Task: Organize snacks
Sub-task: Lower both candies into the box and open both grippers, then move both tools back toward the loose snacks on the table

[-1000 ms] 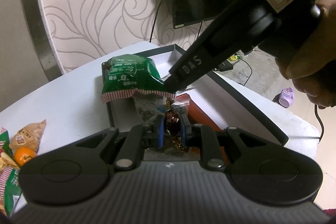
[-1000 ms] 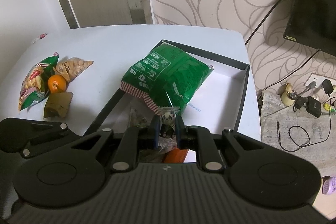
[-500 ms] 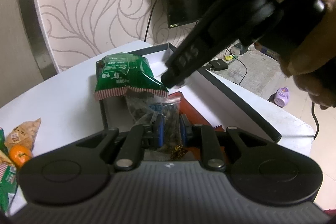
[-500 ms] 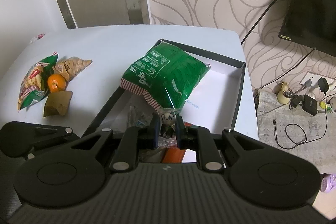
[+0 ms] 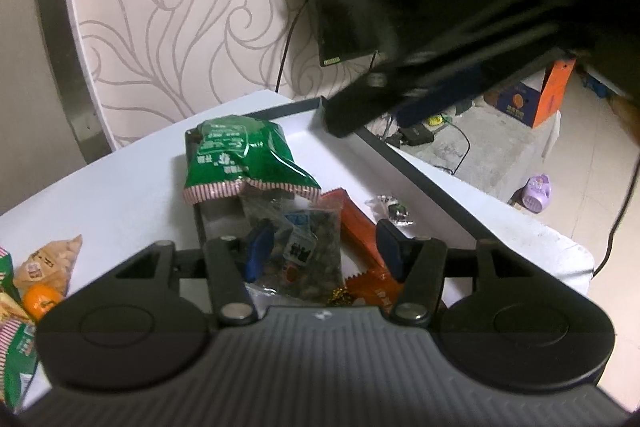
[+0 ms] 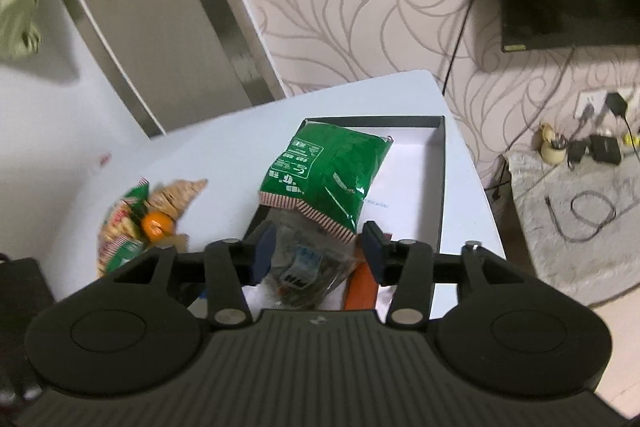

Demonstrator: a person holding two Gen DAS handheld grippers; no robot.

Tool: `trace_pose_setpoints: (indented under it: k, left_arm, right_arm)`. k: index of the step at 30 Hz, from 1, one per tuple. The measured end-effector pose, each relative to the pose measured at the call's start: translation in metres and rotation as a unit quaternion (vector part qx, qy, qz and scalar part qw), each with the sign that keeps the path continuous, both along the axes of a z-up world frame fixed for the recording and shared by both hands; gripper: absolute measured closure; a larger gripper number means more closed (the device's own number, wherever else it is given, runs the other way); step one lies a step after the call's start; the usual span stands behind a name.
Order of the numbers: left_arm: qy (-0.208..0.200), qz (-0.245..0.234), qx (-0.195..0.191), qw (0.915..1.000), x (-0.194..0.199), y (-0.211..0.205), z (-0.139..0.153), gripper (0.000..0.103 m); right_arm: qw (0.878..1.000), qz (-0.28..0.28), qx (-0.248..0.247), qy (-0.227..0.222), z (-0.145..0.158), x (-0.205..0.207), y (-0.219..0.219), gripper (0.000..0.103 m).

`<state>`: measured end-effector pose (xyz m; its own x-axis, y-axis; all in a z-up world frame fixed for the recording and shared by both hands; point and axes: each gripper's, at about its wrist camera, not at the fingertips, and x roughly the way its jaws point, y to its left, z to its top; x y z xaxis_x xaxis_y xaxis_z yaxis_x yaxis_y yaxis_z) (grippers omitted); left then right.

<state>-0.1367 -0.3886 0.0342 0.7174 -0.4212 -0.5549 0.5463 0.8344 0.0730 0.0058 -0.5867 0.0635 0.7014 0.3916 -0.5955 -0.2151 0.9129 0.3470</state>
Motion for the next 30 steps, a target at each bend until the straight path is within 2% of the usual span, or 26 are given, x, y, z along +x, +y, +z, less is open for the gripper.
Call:
trace_pose_setpoints:
  k: [3,6,14,17,18,25,30]
  left_arm:
    - [0.0,0.002,-0.012,0.9999,0.001,0.007,0.004,0.044]
    - [-0.004,0.004,-0.017,0.9998,0.0,0.015,0.008,0.042]
    - [-0.037,0.028,-0.016,0.9988,-0.009,0.069,0.024,0.041]
    - [-0.048,0.059,-0.013,0.997,-0.011,0.1,0.027,0.028]
    - [-0.054,0.072,-0.013,0.9959,-0.012,0.111,0.028,0.026]
    - [-0.047,0.158,-0.003,0.9863,-0.01,0.188,0.028,0.026]
    - [-0.064,0.185,0.03,0.9802,-0.002,0.222,0.021,0.026]
  right_arm:
    - [1.0,-0.014,0.025,0.001,0.002,-0.018,-0.005,0.04]
    - [0.999,-0.023,0.029,-0.002,0.006,-0.031,-0.003,0.037]
    - [0.999,-0.02,0.044,-0.01,0.018,-0.041,0.027,0.035]
    - [0.999,-0.003,0.047,-0.007,0.021,-0.036,0.05,0.034]
    - [0.999,0.006,0.047,-0.006,0.022,-0.033,0.061,0.034]
    - [0.997,0.08,0.021,-0.004,0.03,-0.015,0.142,0.034]
    - [0.995,0.101,0.016,0.009,0.028,-0.004,0.185,0.034]
